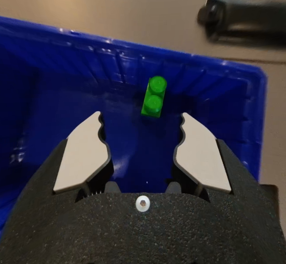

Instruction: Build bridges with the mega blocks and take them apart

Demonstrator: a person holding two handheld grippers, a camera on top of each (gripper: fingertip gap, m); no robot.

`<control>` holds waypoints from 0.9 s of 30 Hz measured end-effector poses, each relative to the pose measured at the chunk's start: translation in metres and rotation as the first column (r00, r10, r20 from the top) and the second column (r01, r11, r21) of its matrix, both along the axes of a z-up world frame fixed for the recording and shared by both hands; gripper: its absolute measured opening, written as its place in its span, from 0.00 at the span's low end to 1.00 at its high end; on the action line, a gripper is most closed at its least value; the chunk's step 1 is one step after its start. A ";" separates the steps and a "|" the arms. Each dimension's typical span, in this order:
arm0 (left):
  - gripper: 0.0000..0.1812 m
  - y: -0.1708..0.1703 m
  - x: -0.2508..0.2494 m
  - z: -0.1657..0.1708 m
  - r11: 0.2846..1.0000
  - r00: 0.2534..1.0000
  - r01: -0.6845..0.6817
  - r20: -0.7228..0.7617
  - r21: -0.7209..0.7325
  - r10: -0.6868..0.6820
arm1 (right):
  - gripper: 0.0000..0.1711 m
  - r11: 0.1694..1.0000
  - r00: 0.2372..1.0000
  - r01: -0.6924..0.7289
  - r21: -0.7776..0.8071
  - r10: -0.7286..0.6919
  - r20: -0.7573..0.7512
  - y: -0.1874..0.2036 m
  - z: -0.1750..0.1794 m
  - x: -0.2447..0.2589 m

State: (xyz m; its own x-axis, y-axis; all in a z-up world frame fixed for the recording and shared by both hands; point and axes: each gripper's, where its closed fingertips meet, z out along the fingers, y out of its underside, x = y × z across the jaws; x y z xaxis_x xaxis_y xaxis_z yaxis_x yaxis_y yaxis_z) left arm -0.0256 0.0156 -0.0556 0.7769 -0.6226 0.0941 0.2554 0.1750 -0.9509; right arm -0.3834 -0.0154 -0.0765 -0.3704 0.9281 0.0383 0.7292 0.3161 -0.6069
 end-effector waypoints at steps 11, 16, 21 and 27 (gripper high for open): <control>0.20 0.007 -0.010 -0.001 0.999 0.997 0.000 0.078 -0.053 0.004 | 0.21 0.964 0.983 -0.018 0.265 -0.032 0.181 0.023 -0.057 -0.034; 0.20 0.007 -0.011 0.000 0.999 0.996 0.008 0.094 -0.053 -0.003 | 0.21 0.995 1.000 -0.007 0.102 0.005 0.020 0.015 0.011 0.016; 0.21 0.006 -0.010 0.001 0.999 0.995 0.018 0.098 -0.047 -0.013 | 0.21 0.979 0.893 0.201 0.019 -0.175 -0.414 0.047 0.108 0.127; 0.30 -0.010 0.001 0.013 0.988 0.975 0.149 0.159 0.036 -0.153 | 0.21 0.868 0.557 0.430 -0.247 -0.470 -0.685 0.065 0.119 0.304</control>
